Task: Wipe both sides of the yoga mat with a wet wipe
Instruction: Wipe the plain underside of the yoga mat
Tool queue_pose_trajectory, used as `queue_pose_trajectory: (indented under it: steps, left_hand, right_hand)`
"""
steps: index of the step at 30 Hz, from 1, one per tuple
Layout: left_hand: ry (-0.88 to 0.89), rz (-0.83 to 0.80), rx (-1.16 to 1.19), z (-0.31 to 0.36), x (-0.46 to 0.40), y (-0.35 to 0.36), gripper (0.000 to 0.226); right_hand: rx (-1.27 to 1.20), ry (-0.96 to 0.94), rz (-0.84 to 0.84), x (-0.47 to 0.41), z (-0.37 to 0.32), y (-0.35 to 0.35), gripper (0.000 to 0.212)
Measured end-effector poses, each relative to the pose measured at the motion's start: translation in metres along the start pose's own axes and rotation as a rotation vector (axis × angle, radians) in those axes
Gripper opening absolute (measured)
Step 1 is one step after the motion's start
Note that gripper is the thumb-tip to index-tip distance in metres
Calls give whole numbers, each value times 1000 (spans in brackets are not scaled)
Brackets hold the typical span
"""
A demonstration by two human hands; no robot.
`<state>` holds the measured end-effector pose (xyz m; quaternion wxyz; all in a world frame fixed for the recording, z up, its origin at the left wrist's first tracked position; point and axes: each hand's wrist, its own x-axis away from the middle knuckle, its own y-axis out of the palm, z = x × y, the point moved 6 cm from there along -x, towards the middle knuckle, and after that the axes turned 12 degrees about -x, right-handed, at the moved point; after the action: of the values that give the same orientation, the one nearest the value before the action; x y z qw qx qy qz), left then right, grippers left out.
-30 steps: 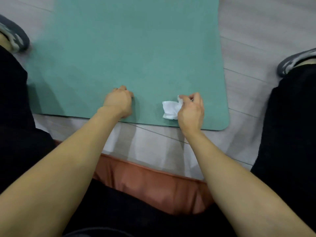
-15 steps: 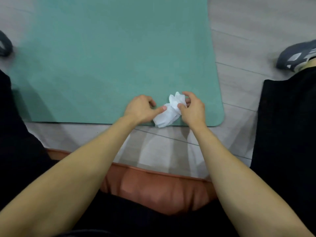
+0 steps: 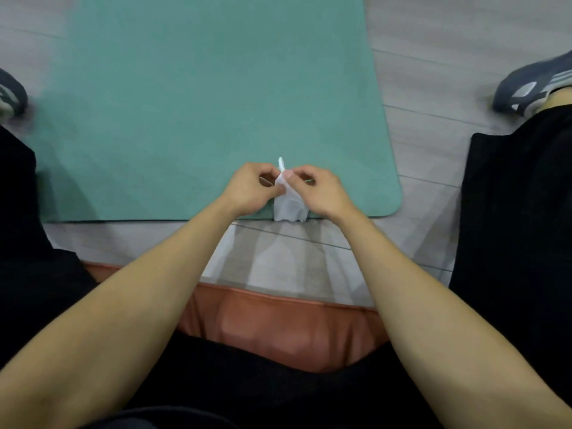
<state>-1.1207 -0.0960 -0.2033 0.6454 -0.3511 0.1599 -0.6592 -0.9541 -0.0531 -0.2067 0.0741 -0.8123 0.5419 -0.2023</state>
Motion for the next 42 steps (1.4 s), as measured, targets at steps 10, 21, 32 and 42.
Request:
queue_pose_trajectory:
  steps: [10, 21, 32, 42]
  left_hand:
    - [-126, 42, -658, -26, 6, -49, 72]
    - [-288, -145, -764, -81, 20, -70, 129]
    - [-247, -134, -808, -92, 17, -77, 121]
    - [-258, -155, -840, -69, 18, -77, 111]
  right_hand:
    - [272, -262, 515, -16, -28, -48, 36]
    - [755, -305, 144, -40, 28, 24, 58]
    - [772, -412, 17, -51, 37, -9, 58]
    - [789, -591, -282, -1, -20, 114, 73]
